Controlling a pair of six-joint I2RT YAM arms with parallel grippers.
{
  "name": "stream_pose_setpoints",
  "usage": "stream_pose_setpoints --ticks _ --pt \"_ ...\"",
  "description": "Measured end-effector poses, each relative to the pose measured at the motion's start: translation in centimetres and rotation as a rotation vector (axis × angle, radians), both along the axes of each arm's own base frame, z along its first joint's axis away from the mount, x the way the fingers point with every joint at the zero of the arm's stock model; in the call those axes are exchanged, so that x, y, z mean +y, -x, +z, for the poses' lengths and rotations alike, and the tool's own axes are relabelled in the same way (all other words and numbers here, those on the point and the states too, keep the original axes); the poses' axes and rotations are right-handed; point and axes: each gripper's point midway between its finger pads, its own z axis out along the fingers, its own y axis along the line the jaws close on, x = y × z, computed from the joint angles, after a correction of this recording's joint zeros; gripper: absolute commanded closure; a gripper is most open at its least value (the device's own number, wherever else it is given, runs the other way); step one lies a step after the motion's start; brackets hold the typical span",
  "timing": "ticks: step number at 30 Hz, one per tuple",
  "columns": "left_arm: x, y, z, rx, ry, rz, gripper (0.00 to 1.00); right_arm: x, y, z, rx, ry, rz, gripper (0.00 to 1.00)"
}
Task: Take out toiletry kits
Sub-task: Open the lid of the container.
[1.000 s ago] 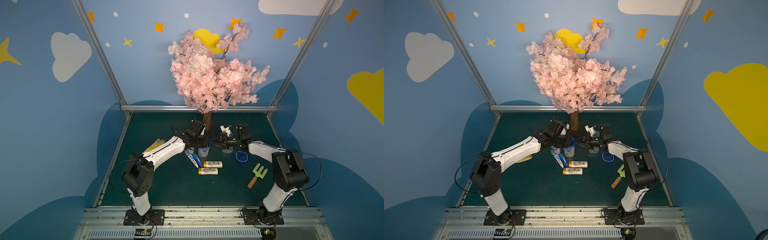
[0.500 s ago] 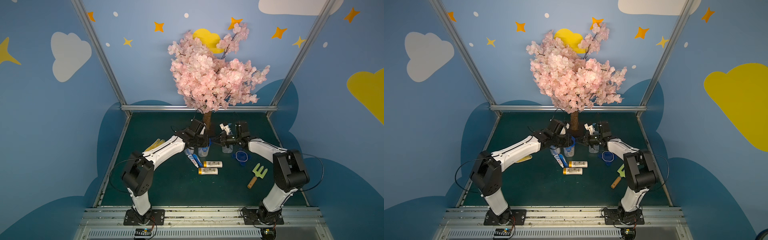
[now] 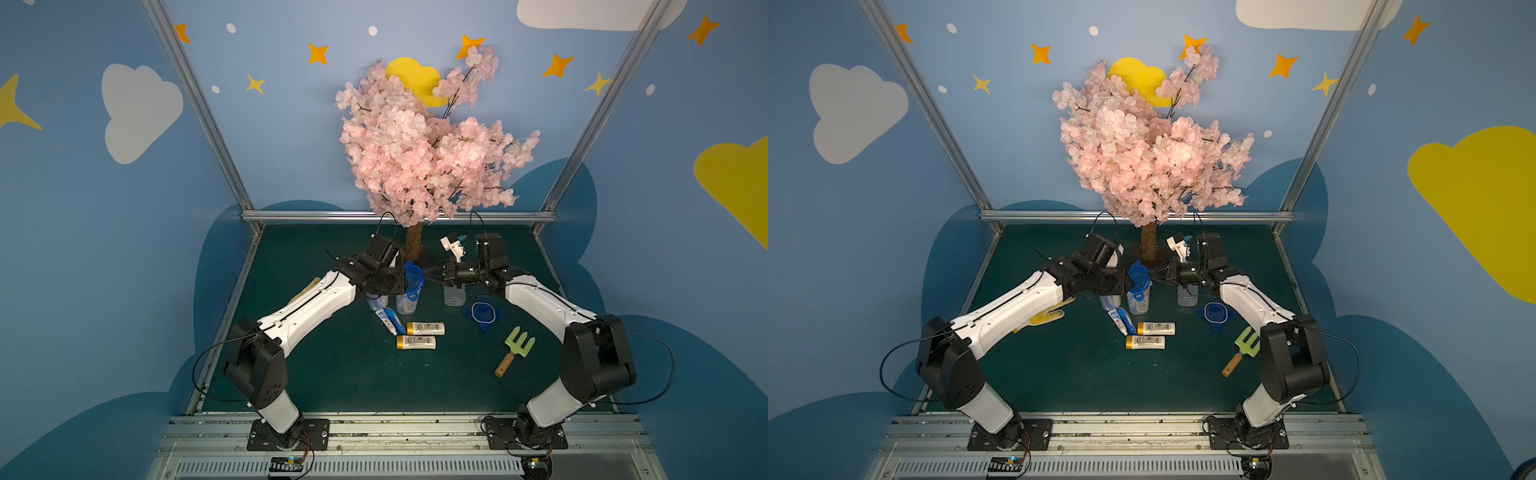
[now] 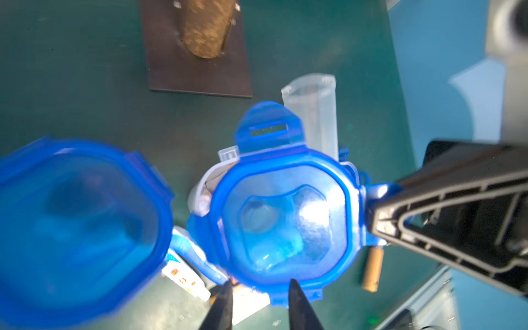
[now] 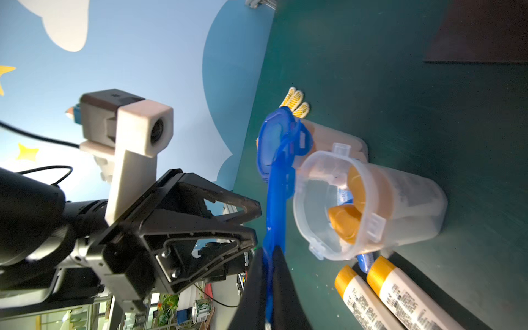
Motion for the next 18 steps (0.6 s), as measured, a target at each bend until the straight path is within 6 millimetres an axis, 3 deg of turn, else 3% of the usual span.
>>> stream_pose_setpoints --ticks 5,8,11,14,18 --pt "2.3 1.2 4.7 -0.122 0.034 0.043 0.2 0.9 1.9 2.3 -0.038 -0.037 0.053 1.0" --pt "3.8 1.3 6.3 -0.171 0.036 0.077 0.12 0.5 3.7 3.2 -0.06 -0.009 0.056 1.0" --pt "4.9 1.2 6.0 -0.177 0.019 0.105 0.1 -1.0 5.3 3.3 -0.104 0.096 0.009 1.0" --pt "5.7 1.0 4.5 -0.149 -0.009 0.122 0.08 -3.6 6.9 2.6 -0.142 0.256 -0.065 1.0" --pt "6.4 0.8 2.8 -0.11 -0.044 0.132 0.02 -8.2 8.5 -0.3 -0.151 0.523 -0.172 1.0"
